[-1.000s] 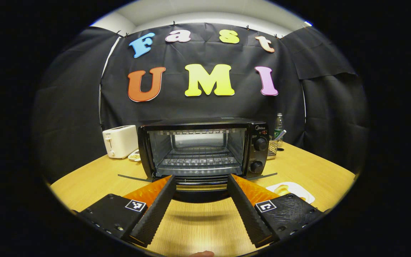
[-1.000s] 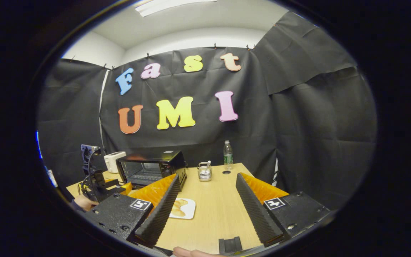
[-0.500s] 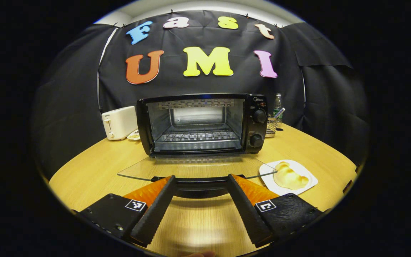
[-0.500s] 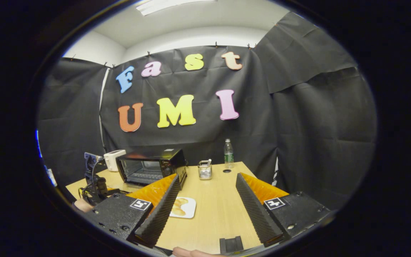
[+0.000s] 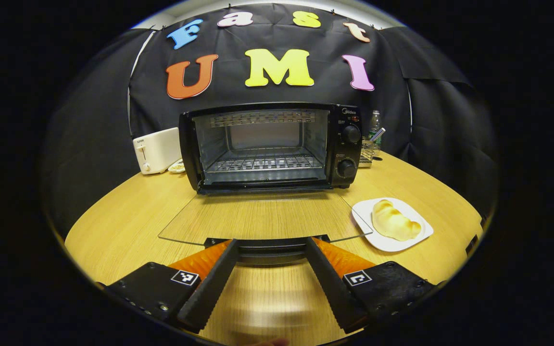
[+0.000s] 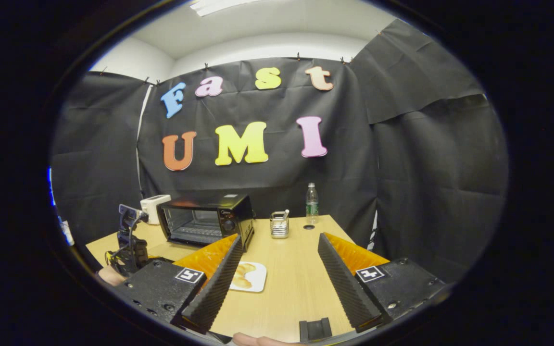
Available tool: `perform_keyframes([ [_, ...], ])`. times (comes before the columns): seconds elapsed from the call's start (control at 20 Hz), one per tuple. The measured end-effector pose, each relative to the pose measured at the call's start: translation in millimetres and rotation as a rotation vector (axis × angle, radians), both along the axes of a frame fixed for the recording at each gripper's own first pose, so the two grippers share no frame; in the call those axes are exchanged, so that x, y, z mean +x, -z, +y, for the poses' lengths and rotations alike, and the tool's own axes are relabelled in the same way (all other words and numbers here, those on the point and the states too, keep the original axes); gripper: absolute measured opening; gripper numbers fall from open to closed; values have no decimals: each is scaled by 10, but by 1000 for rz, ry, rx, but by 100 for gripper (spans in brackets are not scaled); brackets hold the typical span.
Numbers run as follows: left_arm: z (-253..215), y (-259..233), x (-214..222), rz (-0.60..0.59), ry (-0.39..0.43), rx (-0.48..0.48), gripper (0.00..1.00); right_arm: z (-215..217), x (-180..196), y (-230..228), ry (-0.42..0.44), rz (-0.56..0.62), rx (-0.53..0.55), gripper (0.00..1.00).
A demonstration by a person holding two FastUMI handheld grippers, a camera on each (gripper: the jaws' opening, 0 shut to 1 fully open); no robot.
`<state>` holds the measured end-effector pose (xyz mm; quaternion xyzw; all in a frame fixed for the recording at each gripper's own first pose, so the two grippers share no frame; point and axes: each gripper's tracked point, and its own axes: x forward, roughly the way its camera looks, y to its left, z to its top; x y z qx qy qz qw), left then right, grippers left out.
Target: Open the electric oven with the left hand, put the food in, and close the electric oven.
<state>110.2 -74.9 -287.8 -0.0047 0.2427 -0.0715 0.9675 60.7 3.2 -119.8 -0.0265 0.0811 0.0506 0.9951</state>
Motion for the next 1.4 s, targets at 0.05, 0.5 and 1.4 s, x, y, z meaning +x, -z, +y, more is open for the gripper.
perform_keyframes([
  [0.05, 7, -124, -13, -23, -2, -27, 94, 9, 18, 28, 1, 7, -12, 96],
  [0.5, 178, -1709, -382, -334, -11, -27, 93, 333, 245, 243, -3, 64, -17, 99],
  [1.4, 550, -2416, -1322, -522, -27, -70, 95, 1200, 1323, 2217, -111, 535, -64, 79],
])
